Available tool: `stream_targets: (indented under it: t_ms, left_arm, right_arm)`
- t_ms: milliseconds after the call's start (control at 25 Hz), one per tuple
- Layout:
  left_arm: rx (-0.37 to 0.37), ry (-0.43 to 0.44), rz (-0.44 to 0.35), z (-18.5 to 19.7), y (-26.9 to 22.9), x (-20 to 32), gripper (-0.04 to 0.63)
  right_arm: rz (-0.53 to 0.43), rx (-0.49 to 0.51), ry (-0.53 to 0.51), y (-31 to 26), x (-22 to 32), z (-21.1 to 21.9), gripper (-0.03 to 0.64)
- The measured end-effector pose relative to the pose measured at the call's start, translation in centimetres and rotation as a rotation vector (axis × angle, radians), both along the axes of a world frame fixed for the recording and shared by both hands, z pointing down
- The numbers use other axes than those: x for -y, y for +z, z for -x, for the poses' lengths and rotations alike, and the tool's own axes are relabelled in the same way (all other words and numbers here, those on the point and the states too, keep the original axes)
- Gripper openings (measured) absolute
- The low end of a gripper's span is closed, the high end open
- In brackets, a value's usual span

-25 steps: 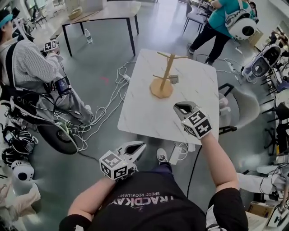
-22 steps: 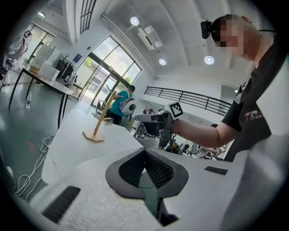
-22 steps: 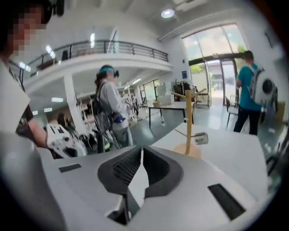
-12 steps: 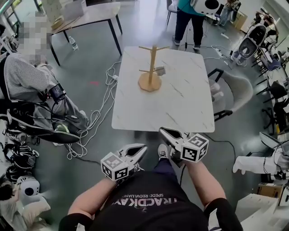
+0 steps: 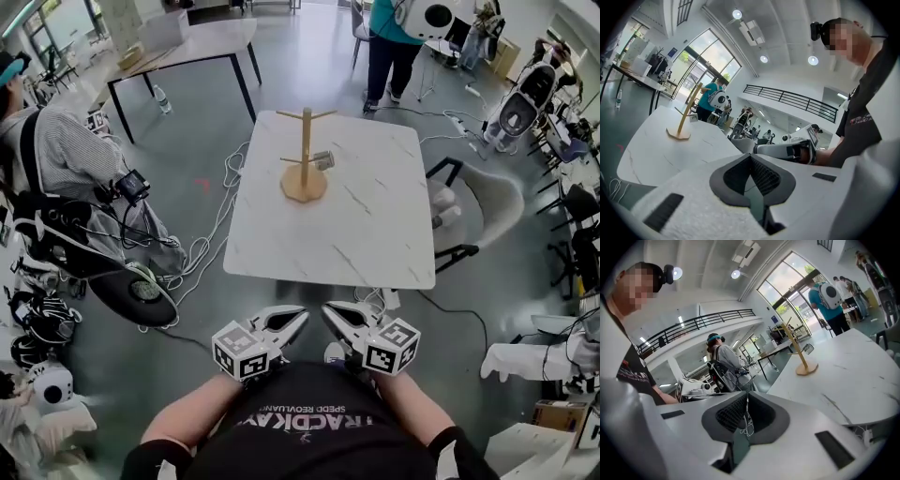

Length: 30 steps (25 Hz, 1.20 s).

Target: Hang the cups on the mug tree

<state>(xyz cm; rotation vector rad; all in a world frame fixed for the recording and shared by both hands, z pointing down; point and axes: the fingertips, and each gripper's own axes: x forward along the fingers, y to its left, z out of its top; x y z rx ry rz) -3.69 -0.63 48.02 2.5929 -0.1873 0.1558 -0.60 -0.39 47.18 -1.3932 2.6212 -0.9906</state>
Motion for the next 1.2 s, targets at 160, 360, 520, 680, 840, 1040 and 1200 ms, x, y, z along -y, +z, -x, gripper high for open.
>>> stream_targets:
  t_ms: [160,360,520,680,840,1040,1200]
  left_arm:
    - [-0.001,-0.018,0.007,-2.5,-0.1,-1.3,-0.003]
    - [0.016,-0.035,0.010,-4.8,0.2,-3.2,-0.003]
    - [0.029,-0.062,-0.001,-5.5,-0.1,-4.3,-0.003]
    - [0.039,-0.091,0.002,-6.0,0.0,-5.2,-0.003]
    - [0.038,-0.104,0.002,-6.8,0.0,-6.1,-0.003]
    - [0.035,-0.110,0.002,-7.9,-0.2,-7.3,-0.003]
    - [0.032,-0.116,0.001,-8.6,-0.3,-8.1,-0.003]
  right_arm:
    - [0.000,0.015,-0.032,0.0,-1.5,-1.5,0.018]
    - [0.009,0.023,-0.097,0.5,-3.4,-2.6,0.015]
    - [0.004,0.036,-0.116,0.3,-4.4,-3.4,0.014]
    - [-0.002,0.043,-0.135,0.1,-5.6,-4.0,0.011]
    - [-0.003,0.040,-0.145,0.4,-6.7,-4.9,0.011]
    - [-0.005,0.035,-0.154,0.3,-8.1,-5.9,0.011]
    - [-0.005,0.033,-0.159,0.2,-8.9,-6.6,0.011]
